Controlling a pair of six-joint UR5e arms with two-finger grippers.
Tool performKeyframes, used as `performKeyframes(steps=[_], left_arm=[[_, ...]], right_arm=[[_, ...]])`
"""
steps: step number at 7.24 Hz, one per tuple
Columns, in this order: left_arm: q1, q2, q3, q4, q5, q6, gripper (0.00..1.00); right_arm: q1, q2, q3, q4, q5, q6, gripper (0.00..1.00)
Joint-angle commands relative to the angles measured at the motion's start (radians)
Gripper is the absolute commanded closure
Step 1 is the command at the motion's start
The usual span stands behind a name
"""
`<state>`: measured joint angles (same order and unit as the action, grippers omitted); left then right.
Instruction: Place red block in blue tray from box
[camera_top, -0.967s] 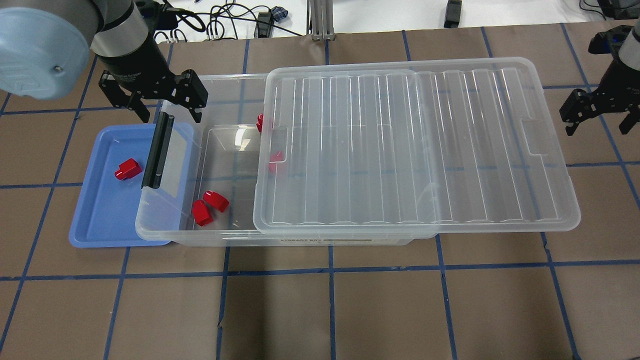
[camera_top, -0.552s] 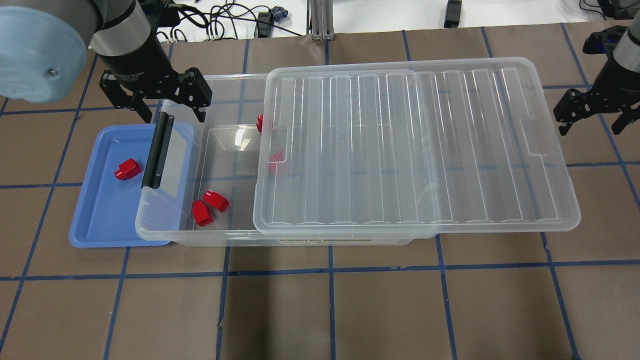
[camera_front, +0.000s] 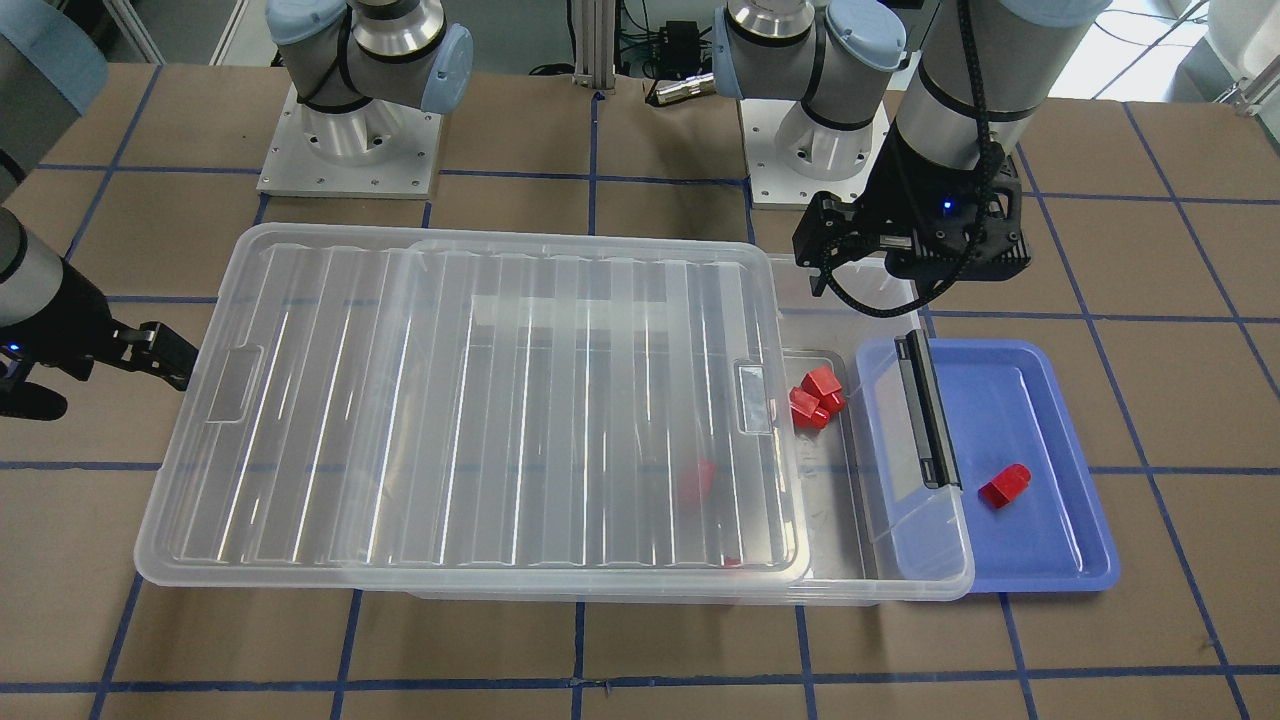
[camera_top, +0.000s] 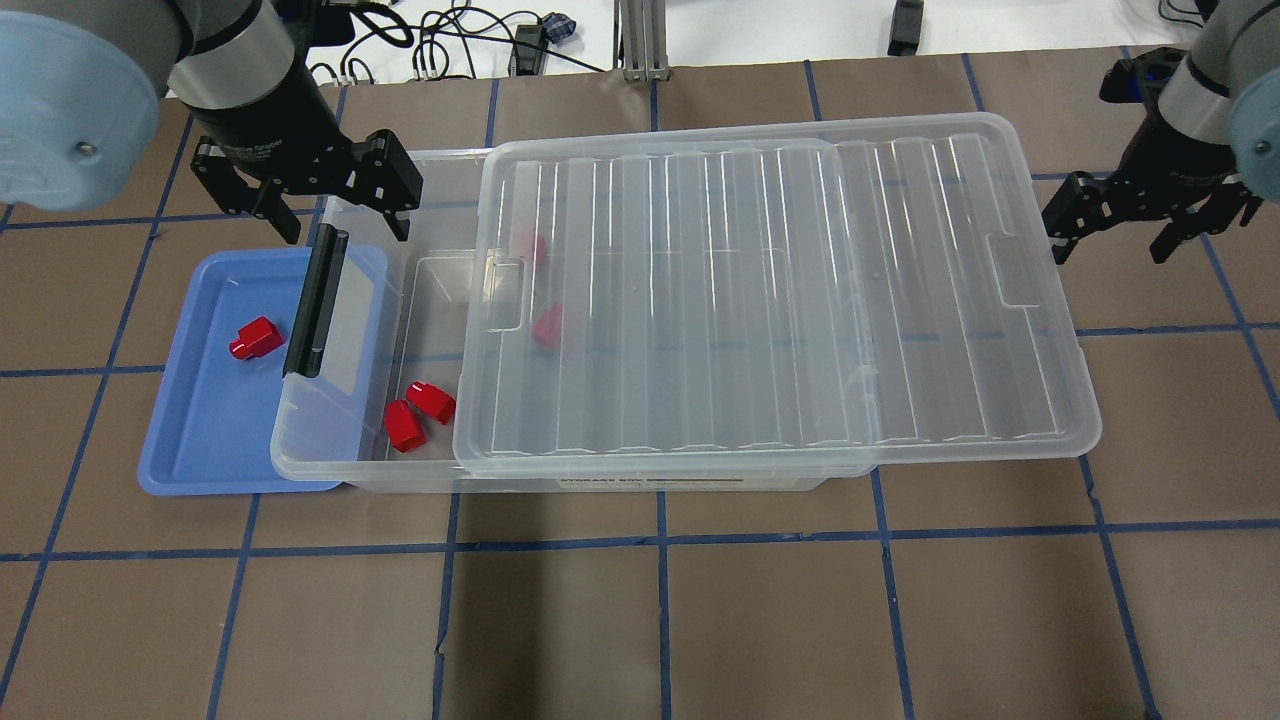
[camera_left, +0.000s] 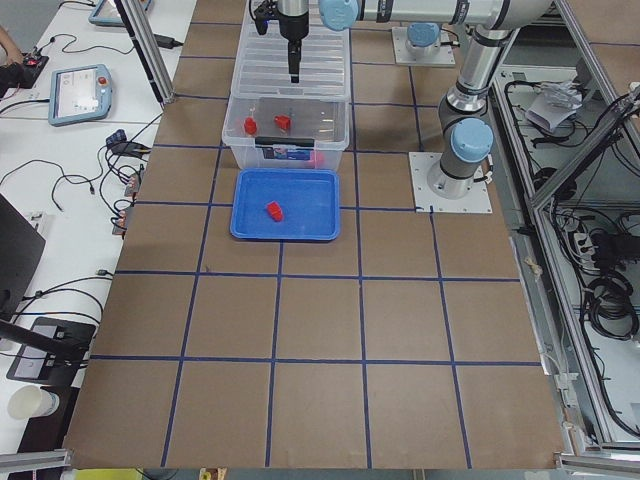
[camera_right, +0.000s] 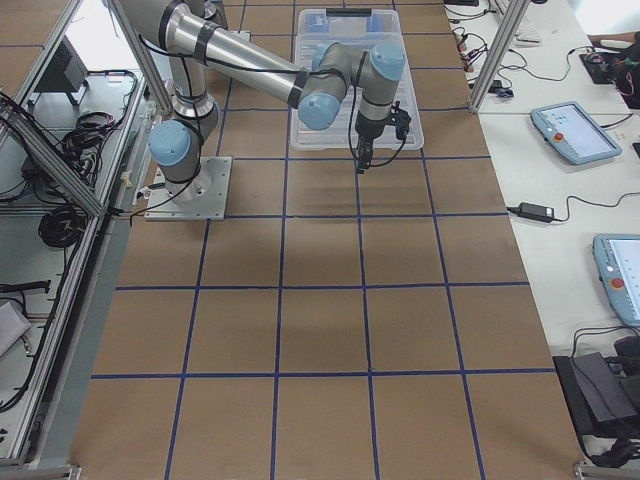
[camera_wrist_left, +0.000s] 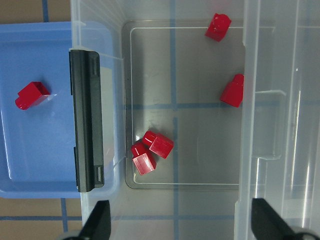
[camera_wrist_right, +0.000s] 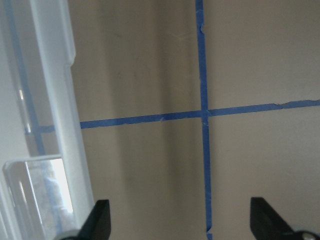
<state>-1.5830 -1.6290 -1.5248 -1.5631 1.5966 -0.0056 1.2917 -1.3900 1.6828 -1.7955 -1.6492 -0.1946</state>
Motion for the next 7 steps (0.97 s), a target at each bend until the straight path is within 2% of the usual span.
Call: performKeyframes(steps=[1,4,7], left_arm=[[-0.008,0.001,0.000,0.000,-0.001,-0.013,0.00],[-0.012,0.000,0.000,0.000,-0.003,-0.013,0.00],[-0.012,0.006,0.000,0.003,-0.001,-0.013,0.00]], right_arm=[[0.087,0.005,-0.002,-0.008,0.002,0.093,0.00],[0.161,0.009,-0.003,-0.010,0.003,0.176,0.00],[0.172,0.009,-0.012,-0.010,0.049,0.178,0.00]])
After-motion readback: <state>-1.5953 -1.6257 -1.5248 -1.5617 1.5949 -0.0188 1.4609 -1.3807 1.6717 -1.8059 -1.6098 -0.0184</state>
